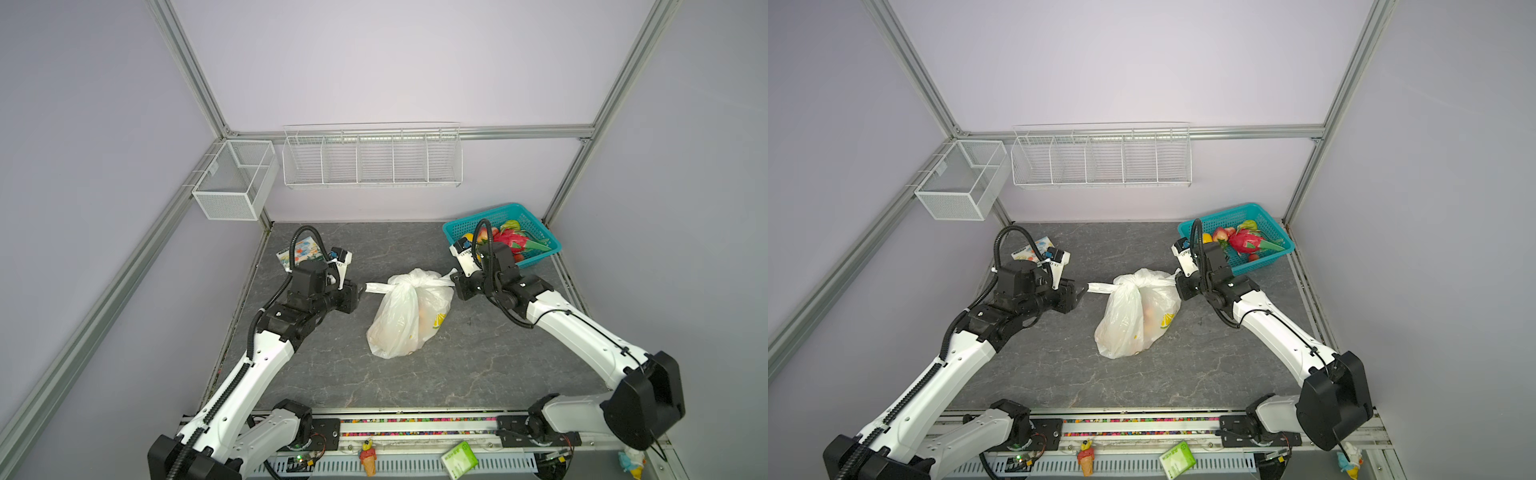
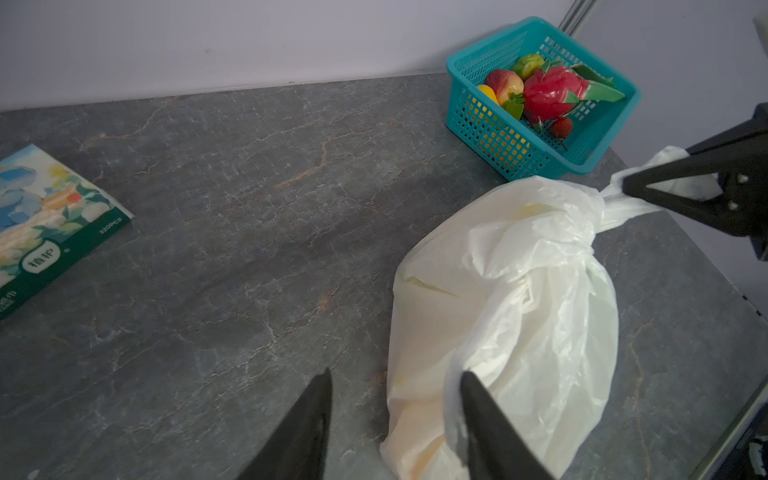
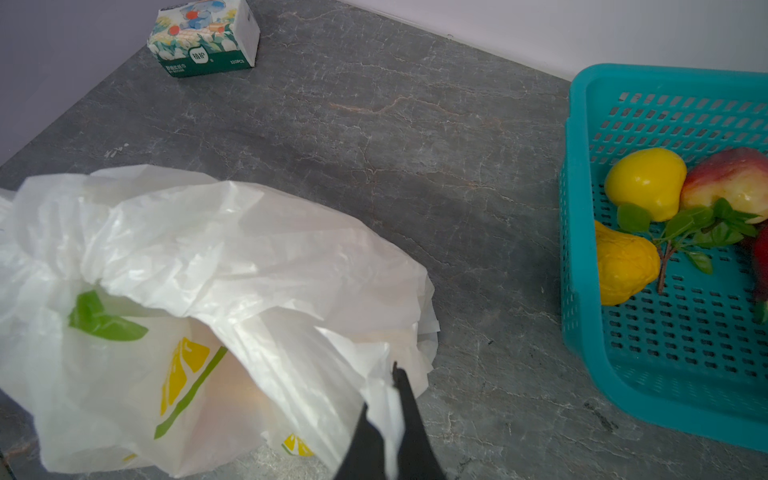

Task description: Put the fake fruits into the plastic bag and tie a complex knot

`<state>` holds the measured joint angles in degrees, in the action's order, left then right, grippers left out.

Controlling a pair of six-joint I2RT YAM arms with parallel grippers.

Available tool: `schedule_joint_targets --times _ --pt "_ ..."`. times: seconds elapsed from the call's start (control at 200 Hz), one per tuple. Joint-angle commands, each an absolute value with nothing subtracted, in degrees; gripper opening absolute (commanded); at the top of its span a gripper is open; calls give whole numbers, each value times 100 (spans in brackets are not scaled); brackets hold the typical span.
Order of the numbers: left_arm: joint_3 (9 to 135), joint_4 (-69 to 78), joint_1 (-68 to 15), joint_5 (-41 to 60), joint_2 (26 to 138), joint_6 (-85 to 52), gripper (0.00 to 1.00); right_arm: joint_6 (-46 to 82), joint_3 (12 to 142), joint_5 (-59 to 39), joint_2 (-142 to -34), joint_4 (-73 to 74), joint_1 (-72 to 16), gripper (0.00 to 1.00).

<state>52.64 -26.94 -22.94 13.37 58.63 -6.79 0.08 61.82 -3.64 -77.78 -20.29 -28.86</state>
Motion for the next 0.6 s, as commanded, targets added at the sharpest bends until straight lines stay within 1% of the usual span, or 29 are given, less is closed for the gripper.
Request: schedule_joint_targets --times 0.0,0.03,0.055,0.205,0.28,0.46,0.54,0.595 --pt "5482 -2509 -2274 1787 6002 -1071 67 -140 6289 -249 -7850 -1995 -2964 7" --pt "5488 -2474 -2265 1951 6047 -1124 77 -158 6284 -238 -7854 -2004 -2975 7" --pt "5493 -2434 -2269 2059 6091 -1189 80 -166 6285 -226 -7850 -2010 -2974 7" --pt "5369 -2063 -2275 2552 6229 -1553 86 -215 6297 -150 -7838 -2047 -2986 7" --pt "5310 -1924 -2273 2622 6277 -1647 86 -220 6301 -165 -7831 -2043 -2985 7" --pt "5446 -1910 -2271 2300 6627 -1666 85 -220 6302 -186 -7839 -2029 -3006 7" --pt "5547 -1856 -2276 2362 6840 -1681 82 -212 6302 -168 -7822 -2022 -3022 7" --pt "5613 -1847 -2270 2463 6972 -1679 74 -210 6293 -172 -7805 -2004 -3027 7"
